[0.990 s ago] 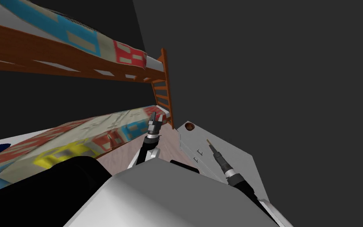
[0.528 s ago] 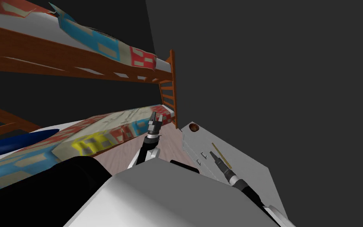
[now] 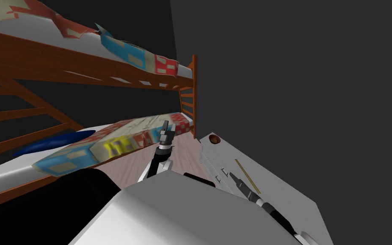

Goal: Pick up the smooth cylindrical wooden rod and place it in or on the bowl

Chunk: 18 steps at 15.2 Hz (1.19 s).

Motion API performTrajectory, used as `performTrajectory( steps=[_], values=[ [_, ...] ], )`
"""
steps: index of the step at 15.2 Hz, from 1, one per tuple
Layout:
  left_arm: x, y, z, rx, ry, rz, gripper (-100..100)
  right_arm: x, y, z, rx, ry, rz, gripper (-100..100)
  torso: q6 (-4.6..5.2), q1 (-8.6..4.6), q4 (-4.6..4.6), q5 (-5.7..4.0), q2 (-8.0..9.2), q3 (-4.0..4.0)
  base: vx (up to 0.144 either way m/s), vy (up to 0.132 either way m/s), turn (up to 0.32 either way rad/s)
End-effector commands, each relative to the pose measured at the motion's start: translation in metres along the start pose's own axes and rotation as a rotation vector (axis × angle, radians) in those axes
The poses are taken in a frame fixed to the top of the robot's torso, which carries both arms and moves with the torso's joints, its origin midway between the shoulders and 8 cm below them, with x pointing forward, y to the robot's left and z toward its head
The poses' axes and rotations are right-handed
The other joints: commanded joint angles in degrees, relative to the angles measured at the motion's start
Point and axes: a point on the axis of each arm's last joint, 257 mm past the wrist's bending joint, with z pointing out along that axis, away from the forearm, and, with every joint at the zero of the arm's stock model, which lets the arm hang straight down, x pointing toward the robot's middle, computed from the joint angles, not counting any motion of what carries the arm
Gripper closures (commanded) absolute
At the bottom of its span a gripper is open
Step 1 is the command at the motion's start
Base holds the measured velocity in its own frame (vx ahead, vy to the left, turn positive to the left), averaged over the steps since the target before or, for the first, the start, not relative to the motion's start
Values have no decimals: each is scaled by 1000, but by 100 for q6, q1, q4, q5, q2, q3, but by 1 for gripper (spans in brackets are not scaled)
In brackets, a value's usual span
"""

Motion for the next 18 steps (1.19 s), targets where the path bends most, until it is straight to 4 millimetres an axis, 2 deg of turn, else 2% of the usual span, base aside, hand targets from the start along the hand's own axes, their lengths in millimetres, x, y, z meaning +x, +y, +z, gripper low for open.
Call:
performTrajectory(
  steps=[1, 3, 4, 5, 6, 7, 8, 9, 10, 11, 12, 13, 14, 15, 16, 17, 18],
  values=[
    [0, 0, 0, 0, 0, 0, 0, 12, -30, -11, 70, 49, -24, -100, 0, 0, 0, 0, 0, 0, 4, 14, 234],
    [0, 0, 0, 0, 0, 0, 0, 10, -33, -13, 76, 54, -37, -100, -3, 2, 0, 0, 0, 0, 5, 12, 175],
    [0, 0, 0, 0, 0, 0, 0, 20, -56, -23, 136, 93, -56, -100, -1, 1, 0, 0, 0, 0, 7, 17, 280],
    [0, 0, 0, 0, 0, 0, 0, 18, -59, -25, 141, 97, -66, -100, -6, 2, 0, 0, -1, -1, 9, 13, 291],
    [0, 0, 0, 0, 0, 0, 0, 27, -80, -36, 197, 132, -78, -100, -4, 1, 0, 0, -3, -1, 11, 15, 369],
    [0, 0, 0, 0, 0, 0, 0, 23, -84, -39, 205, 138, -96, -100, -8, 2, -1, 0, -4, -2, 13, 10, 302],
    [0, 0, 0, 0, 0, 0, 0, 32, -105, -51, 259, 171, -106, -100, -4, 1, -1, 0, -5, -3, 15, 14, 384],
    [0, 0, 0, 0, 0, 0, 0, 27, -108, -55, 269, 177, -124, -100, -8, 1, -1, 0, -7, -4, 17, 8, 271],
    [0, 0, 0, 0, 0, 0, 0, 35, -128, -68, 321, 208, -134, -100, -3, 0, -1, 0, -7, -4, 19, 10, 291],
    [0, 0, 0, 0, 0, 0, 0, 30, -132, -72, 331, 213, -152, -100, -6, 0, -2, 1, -8, -5, 19, 6, 262],
    [0, 0, 0, 0, 0, 0, 0, 34, -153, -88, 387, 245, -171, -100, -3, 0, -2, 1, -8, -5, 22, 9, 304],
    [0, 0, 0, 0, 0, 0, 0, 32, -154, -90, 391, 248, -178, -100, -5, 1, -2, 1, -8, -5, 23, 4, 262],
    [0, 0, 0, 0, 0, 0, 0, 35, -173, -106, 444, 277, -196, -100, -2, 1, -2, 0, -8, -4, 24, 8, 353],
    [0, 0, 0, 0, 0, 0, 0, 33, -174, -108, 448, 280, -203, -100, -7, 1, -2, 1, -9, -5, 22, 2, 284],
    [0, 0, 0, 0, 0, 0, 0, 36, -191, -125, 498, 307, -217, -100, -4, 0, -2, 0, -10, -6, 24, 1, 251],
    [0, 0, 0, 0, 0, 0, 0, 33, -193, -127, 503, 310, -226, -100, -4, -2, -2, 0, -10, -6, 24, -4, 225],
    [0, 0, 0, 0, 0, 0, 0, 34, -209, -145, 552, 337, -243, -100, -3, -2, -2, 0, -10, -6, 22, -4, 320]
  ],
)
